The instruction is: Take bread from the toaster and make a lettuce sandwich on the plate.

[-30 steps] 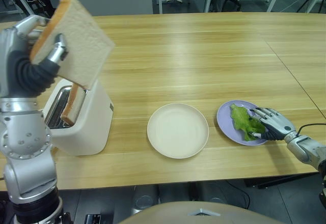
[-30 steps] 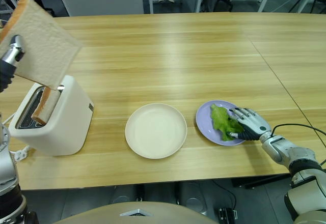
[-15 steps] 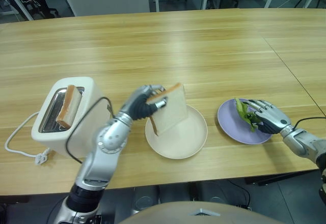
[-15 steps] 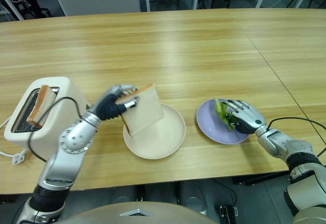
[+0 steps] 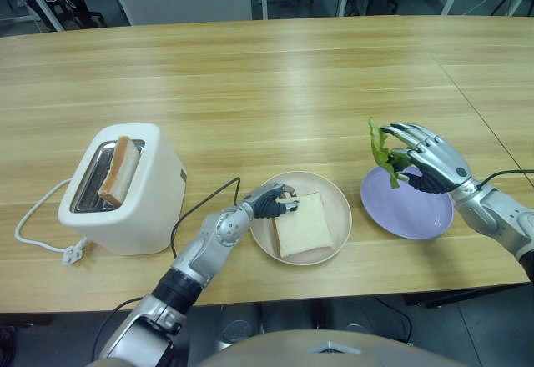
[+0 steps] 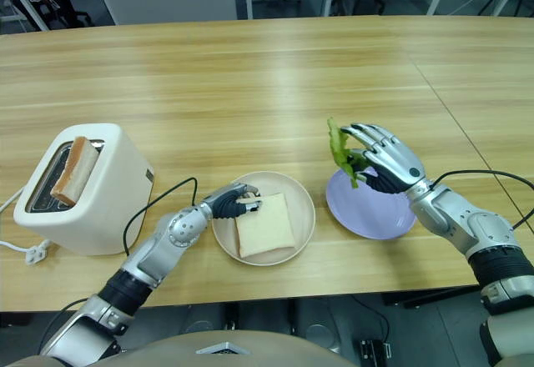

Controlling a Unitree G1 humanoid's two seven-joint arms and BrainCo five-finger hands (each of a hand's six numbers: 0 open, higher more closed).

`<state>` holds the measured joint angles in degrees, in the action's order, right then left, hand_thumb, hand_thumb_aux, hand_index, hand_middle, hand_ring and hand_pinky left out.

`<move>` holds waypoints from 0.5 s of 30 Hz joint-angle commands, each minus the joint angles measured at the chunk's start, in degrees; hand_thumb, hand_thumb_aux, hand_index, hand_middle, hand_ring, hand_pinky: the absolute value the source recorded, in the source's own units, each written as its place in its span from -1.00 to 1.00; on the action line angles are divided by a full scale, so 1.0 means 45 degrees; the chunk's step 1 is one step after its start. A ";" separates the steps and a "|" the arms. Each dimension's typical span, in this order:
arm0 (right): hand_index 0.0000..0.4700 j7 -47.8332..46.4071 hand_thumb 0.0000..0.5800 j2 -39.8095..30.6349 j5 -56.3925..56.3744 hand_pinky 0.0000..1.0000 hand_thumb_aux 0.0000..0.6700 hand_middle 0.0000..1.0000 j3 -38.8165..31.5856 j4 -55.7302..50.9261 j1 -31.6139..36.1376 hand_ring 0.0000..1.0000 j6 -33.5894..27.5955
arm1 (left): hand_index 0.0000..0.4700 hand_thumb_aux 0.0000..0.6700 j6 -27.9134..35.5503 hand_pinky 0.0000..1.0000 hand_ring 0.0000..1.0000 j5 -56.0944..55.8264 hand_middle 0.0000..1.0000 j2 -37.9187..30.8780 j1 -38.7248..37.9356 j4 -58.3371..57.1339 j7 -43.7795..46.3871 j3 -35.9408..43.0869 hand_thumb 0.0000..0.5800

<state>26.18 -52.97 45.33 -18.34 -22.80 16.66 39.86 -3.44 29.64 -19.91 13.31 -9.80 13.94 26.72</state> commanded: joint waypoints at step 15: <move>0.96 -0.3255 1.00 0.2998 0.1324 -1.00 1.00 -1.00 -0.1254 0.1797 0.0047 -1.00 -0.0331 | -1.00 -1.00 -0.1723 -1.00 -1.00 0.1730 -1.00 -0.0430 0.0125 -0.0058 -0.1495 0.0009 -1.00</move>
<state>12.48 -40.34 49.04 -22.73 -12.94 15.19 39.09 -11.89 35.99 -20.62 14.86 -12.66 6.64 27.22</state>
